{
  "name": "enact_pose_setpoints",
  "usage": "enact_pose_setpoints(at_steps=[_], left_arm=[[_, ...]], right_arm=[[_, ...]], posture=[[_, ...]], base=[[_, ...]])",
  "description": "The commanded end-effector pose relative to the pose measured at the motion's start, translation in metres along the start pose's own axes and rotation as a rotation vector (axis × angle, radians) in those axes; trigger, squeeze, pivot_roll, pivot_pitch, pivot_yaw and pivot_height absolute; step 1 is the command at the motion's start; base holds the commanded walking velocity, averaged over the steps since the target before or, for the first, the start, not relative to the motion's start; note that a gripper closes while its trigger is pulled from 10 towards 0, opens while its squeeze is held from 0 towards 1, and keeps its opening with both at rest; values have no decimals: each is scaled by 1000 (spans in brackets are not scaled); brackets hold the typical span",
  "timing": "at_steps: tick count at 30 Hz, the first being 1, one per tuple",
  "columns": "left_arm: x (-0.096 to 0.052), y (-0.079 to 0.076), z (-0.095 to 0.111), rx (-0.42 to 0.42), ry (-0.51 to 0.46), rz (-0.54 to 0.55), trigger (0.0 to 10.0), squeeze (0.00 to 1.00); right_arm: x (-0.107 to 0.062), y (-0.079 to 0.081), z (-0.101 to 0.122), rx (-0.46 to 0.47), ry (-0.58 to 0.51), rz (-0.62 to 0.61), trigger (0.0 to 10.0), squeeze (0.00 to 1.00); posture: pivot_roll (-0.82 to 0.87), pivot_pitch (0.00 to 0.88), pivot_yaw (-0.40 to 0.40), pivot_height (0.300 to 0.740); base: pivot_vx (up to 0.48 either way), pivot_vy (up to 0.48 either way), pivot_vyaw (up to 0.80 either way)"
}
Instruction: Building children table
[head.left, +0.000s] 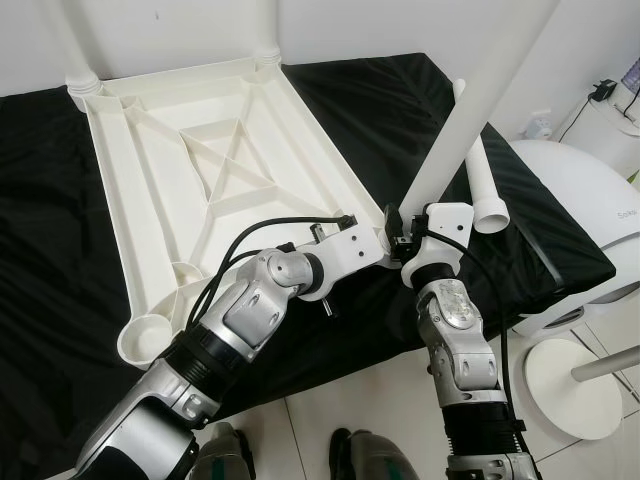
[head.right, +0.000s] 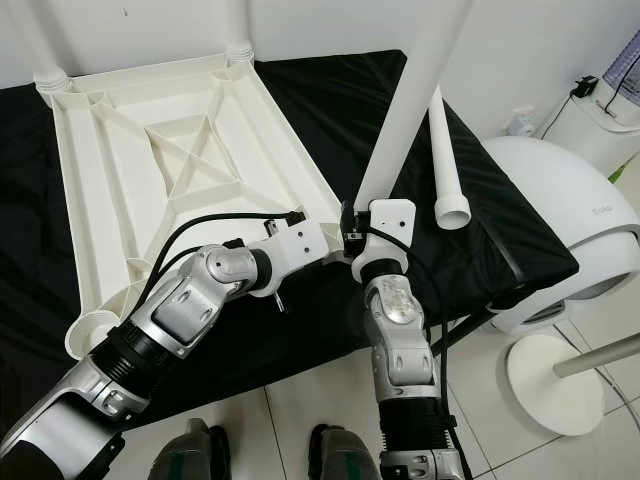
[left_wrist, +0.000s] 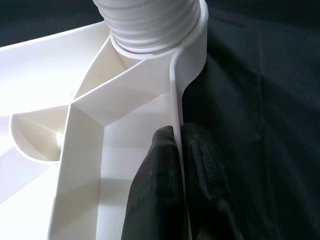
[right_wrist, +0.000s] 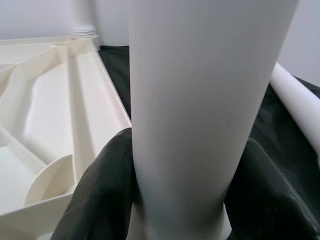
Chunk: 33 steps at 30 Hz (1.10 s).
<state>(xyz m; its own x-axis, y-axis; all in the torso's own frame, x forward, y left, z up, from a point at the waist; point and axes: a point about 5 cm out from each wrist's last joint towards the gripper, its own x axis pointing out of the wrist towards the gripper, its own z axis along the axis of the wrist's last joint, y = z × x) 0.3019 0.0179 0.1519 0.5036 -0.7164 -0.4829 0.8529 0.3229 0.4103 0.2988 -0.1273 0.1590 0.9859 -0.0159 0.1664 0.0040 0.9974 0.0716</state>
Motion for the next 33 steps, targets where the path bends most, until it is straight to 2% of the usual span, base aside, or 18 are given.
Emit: enact_pose_setpoints(at_steps=[1,4,9,10,23,24,27,30,32,33], left_arm=[[2,-5,-15,-11,68,-5,10000,0],[1,-3,-15,-13,68,-1,10000,0],[1,-3,-15,-13,69,0,10000,0],[2,-2,-14,-14,69,2,10000,0],[2,-1,-13,-17,64,10,10000,0],[3,-1,-13,-16,64,9,10000,0],[3,-1,-13,-17,63,8,10000,0],[4,-2,-12,-18,62,8,10000,0],[4,-2,-12,-18,62,8,10000,0],[4,-2,-13,-19,62,8,10000,0]], right_arm=[[2,-12,6,-8,-21,-96,10000,0],[2,-7,6,-8,-17,-123,10000,0],[2,-9,7,0,-17,-127,10000,8],[2,-10,7,6,-23,-115,10000,1000],[3,-17,9,-10,-33,-44,10000,1000],[5,-17,7,-8,-23,73,10000,0],[5,-18,7,-3,-14,129,10000,0],[5,-23,7,2,-2,268,10000,0],[5,-23,7,2,-2,268,10000,0],[4,-27,7,-11,0,319,10000,0]], posture=[[-11,77,-36,740],[-15,80,-32,740],[-18,81,-35,740],[-19,81,-37,740],[-25,83,-37,740],[-31,86,-34,740],[-30,86,-36,740],[-30,85,-37,740],[-30,85,-37,740],[-30,83,-37,740]], base=[[0,0,0],[0,0,0],[0,0,0],[0,0,0],[0,0,0],[0,0,0],[0,0,0],[0,0,0],[0,0,0],[0,0,0]])
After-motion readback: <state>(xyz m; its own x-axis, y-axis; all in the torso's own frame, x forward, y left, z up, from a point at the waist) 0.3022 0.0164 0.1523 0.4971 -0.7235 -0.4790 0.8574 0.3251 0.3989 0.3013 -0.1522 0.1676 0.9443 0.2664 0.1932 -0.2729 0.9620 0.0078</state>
